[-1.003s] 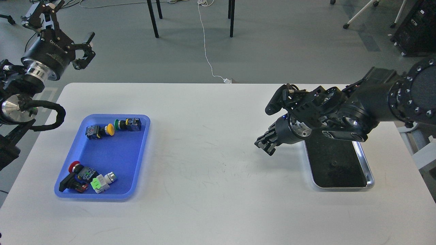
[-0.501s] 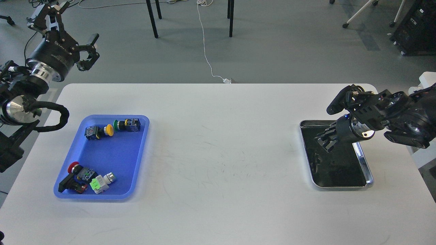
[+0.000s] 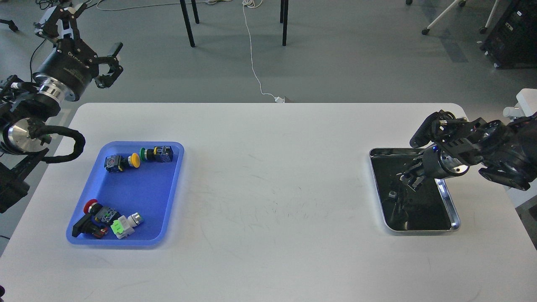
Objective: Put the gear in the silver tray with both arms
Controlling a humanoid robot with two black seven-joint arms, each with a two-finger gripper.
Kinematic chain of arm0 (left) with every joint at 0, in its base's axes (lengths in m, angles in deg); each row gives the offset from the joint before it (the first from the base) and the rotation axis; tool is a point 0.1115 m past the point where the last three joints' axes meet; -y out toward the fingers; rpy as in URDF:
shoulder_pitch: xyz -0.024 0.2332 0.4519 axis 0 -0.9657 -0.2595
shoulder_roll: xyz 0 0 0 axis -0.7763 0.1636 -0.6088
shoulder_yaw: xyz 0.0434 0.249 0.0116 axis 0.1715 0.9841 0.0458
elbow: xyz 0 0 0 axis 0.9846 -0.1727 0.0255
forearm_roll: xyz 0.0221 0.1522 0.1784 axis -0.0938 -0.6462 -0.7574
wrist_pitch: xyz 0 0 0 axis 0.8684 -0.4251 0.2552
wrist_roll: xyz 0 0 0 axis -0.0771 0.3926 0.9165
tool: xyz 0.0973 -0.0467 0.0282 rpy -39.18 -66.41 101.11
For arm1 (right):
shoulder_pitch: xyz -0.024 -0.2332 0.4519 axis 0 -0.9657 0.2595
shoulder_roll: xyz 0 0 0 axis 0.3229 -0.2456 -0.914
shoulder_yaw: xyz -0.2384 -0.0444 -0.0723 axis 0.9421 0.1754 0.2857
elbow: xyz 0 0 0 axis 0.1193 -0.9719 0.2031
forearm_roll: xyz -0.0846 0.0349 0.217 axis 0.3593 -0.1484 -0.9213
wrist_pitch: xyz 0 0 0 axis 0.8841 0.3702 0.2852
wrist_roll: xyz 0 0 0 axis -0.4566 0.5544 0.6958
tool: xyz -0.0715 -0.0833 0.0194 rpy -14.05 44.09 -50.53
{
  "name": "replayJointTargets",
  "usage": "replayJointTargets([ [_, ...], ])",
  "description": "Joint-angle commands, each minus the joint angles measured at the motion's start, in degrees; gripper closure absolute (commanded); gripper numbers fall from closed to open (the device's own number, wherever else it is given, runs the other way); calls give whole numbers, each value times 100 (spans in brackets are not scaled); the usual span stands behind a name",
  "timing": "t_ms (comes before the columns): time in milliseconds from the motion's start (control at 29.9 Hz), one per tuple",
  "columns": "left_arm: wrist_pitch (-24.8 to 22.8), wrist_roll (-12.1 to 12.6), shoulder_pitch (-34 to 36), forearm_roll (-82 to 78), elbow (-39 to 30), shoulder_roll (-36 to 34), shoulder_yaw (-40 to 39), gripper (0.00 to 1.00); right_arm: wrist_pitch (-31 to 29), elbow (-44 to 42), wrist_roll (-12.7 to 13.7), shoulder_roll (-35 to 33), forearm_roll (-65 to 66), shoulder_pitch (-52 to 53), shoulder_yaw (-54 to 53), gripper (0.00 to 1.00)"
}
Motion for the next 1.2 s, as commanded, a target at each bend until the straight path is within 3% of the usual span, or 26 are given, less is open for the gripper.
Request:
replayJointTargets([
  [0,1,-7,0,8,-27,-57,-9,3,3,62,30,-99,7,113,-33,24],
  [134,1,-7,0,8,-18,-75,-35,3,12,211,30,-196,-89,377,-577,6],
  [267,44,10,9,-1,-18,-66,-18,3,-23,212,57,-424,-194,325,-1832,3],
  [535,54,28,18,-18,43,-22,17,2,21,19,136,-469,-1678,-394,-4143,2],
  [735,62,28,26,-18,596,302,26,2,38,-632,136,-249,-2085,-1300,-6498,2],
  [1036,-8,2,35,-1,887,882,-35,2,38,-1265,162,559,-2242,-2294,-9708,1],
  [1170,-8,2,44,61,896,1076,-88,2,-6,-1283,154,885,-3619,-2585,-10623,1],
])
